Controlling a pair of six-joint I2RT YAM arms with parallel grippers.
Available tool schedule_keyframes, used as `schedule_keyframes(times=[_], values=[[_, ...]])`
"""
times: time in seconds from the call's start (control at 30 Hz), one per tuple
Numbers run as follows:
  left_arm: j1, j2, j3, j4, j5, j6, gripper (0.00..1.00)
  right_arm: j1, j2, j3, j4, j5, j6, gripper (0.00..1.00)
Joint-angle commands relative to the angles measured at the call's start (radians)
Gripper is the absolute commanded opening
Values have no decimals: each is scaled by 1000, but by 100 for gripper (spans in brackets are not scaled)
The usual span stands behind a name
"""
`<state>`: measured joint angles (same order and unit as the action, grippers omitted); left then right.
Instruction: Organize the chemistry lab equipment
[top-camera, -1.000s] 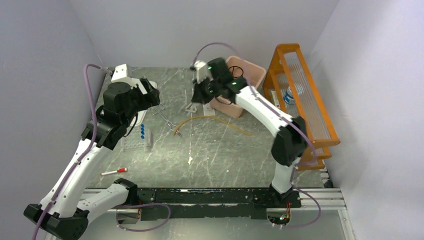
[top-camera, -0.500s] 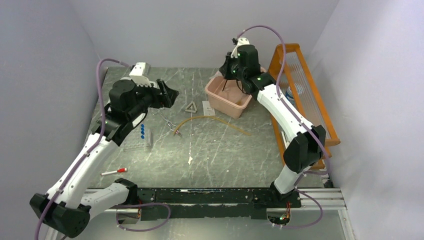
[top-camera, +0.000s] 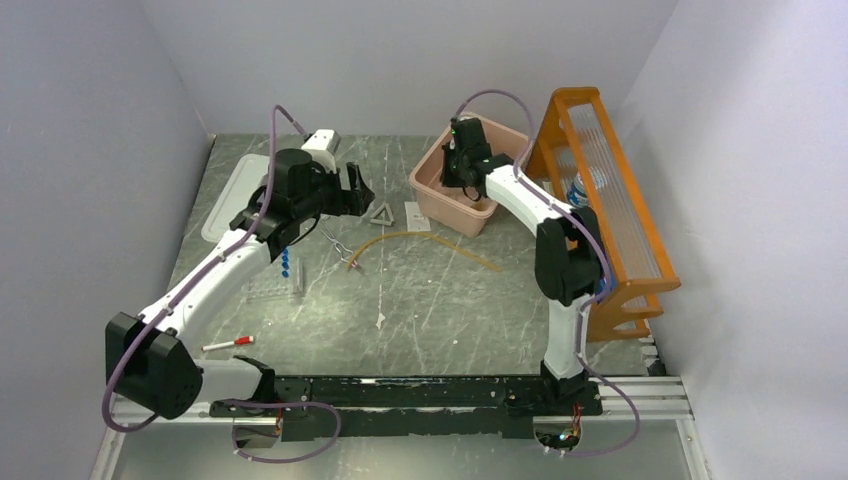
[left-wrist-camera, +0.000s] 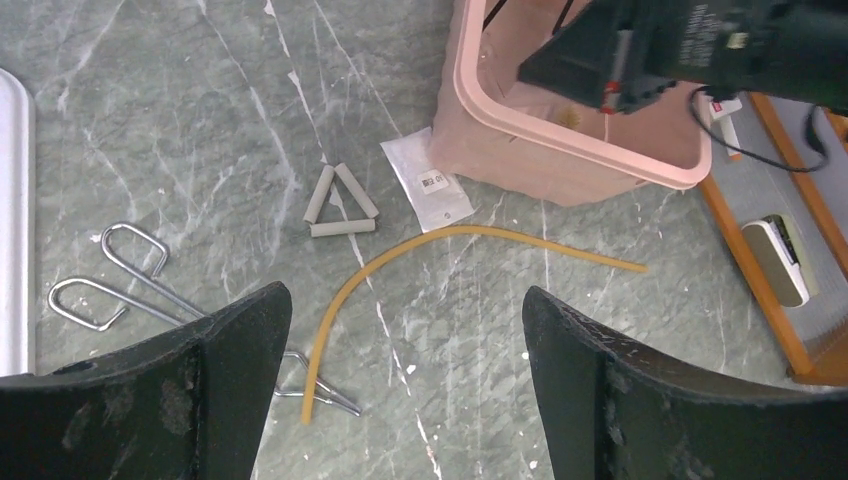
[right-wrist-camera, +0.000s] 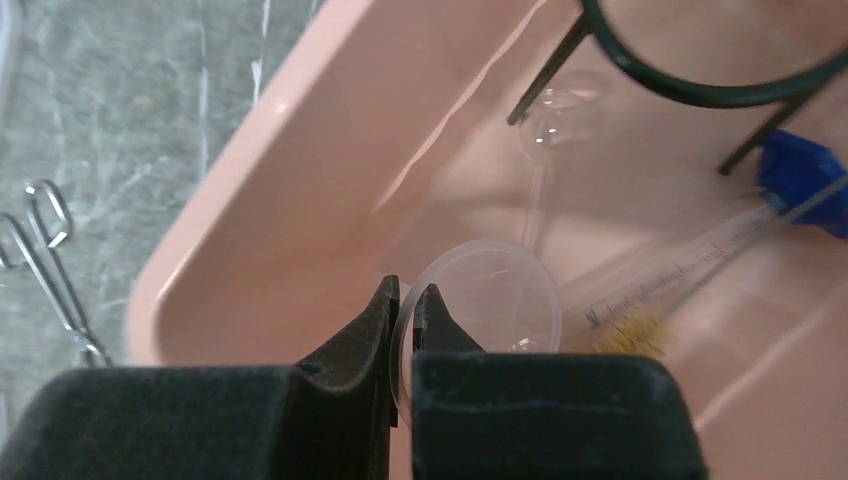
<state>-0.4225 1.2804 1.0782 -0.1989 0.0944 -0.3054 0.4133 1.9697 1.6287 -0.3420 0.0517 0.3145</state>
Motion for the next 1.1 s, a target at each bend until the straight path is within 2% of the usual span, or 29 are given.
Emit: schedule_keyframes(times=[0.0, 0.23, 0.37, 0.47, 0.6, 0.8, 1.07], values=[[-2, 42, -9, 66, 72, 44, 89, -3, 86, 75, 11, -84, -49, 0], [-2, 115, -20, 59, 138, 49, 85, -7, 148, 64, 79, -154, -52, 13], [-2, 144, -4, 42, 129, 45, 84, -9, 136, 45, 104, -154, -28, 27], [-2, 165, 8, 31, 115, 32, 84, -10, 117, 48, 94, -137, -20, 31], [-2, 168, -5, 42, 73, 0, 82, -11, 85, 66, 56, -105, -27, 36], [-2, 145, -9, 36, -21, -26, 82, -9, 26, 104, -5, -95, -53, 53], [-2, 80, -29, 17, -163, -47, 83, 34, -60, 97, 24, -101, -69, 60]])
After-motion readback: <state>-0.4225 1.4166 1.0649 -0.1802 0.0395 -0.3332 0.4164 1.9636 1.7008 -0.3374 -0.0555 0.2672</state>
